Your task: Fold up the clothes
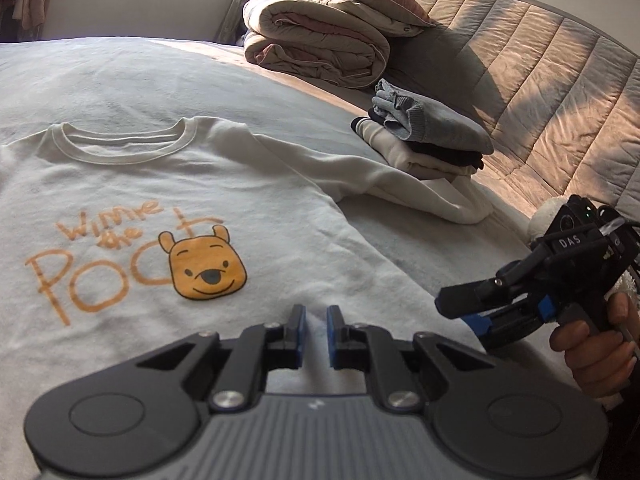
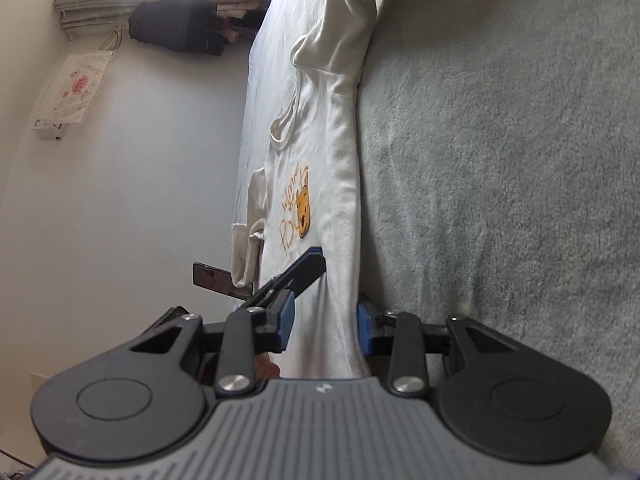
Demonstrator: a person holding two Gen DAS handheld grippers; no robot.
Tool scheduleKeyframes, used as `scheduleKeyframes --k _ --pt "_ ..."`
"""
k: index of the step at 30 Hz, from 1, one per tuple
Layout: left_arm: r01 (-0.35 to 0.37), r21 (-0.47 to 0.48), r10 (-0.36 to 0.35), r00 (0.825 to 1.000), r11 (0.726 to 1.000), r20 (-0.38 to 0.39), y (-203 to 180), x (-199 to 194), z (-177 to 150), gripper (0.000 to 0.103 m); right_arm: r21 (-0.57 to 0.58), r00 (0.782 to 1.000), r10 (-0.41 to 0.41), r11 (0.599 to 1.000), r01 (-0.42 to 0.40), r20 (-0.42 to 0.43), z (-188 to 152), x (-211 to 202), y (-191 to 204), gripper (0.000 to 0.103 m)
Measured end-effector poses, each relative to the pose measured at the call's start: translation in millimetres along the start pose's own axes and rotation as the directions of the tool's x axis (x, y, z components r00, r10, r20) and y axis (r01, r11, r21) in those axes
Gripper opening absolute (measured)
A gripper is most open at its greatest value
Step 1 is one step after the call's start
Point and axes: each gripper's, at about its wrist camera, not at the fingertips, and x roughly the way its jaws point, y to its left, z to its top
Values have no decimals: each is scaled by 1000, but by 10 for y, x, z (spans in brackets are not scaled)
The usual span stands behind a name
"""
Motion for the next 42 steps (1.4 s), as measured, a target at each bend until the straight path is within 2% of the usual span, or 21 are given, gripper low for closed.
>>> scheduleKeyframes --k 8,17,22,25,27,29,31,32,33,34,38,41,42 --pt "-3 22 3 1000 1000 5 -183 292 163 10 46 988 50 997 -57 145 144 90 31 36" --pt "2 16 -2 1000 1000 25 -338 523 263 10 102 972 26 993 -51 234 202 -93 28 36" --pt "2 34 -3 999 999 40 -314 484 278 11 107 960 -41 994 12 278 275 -35 54 36" --pt "-14 -16 15 998 1000 62 -172 471 317 11 98 947 -94 993 67 306 334 28 89 36" --pt "-24 -51 28 997 998 76 -76 462 343 11 97 936 -132 990 106 327 375 116 132 36" --pt "0 -101 8 997 995 71 17 498 338 11 91 922 -162 986 138 351 399 224 172 36" --pt "9 -109 -2 998 994 69 26 533 301 11 66 902 -205 979 195 379 388 306 209 30" --pt "10 -94 -3 997 996 74 3 546 272 11 55 891 -226 973 223 393 382 347 227 21" --pt "11 -82 -4 997 997 78 -18 548 253 11 43 880 -247 967 252 407 376 387 246 4" --pt "15 -76 -9 997 997 78 -34 549 244 11 32 867 -267 960 280 421 370 428 264 2" --pt "37 -61 -33 997 997 71 -81 540 230 11 -20 813 -338 919 393 475 340 582 345 1" --pt "33 -79 -28 998 996 61 -50 457 238 11 -86 789 -365 882 463 494 283 632 415 2" --pt "27 -82 -22 998 996 55 -34 413 241 11 -101 783 -372 872 479 499 264 639 432 5"
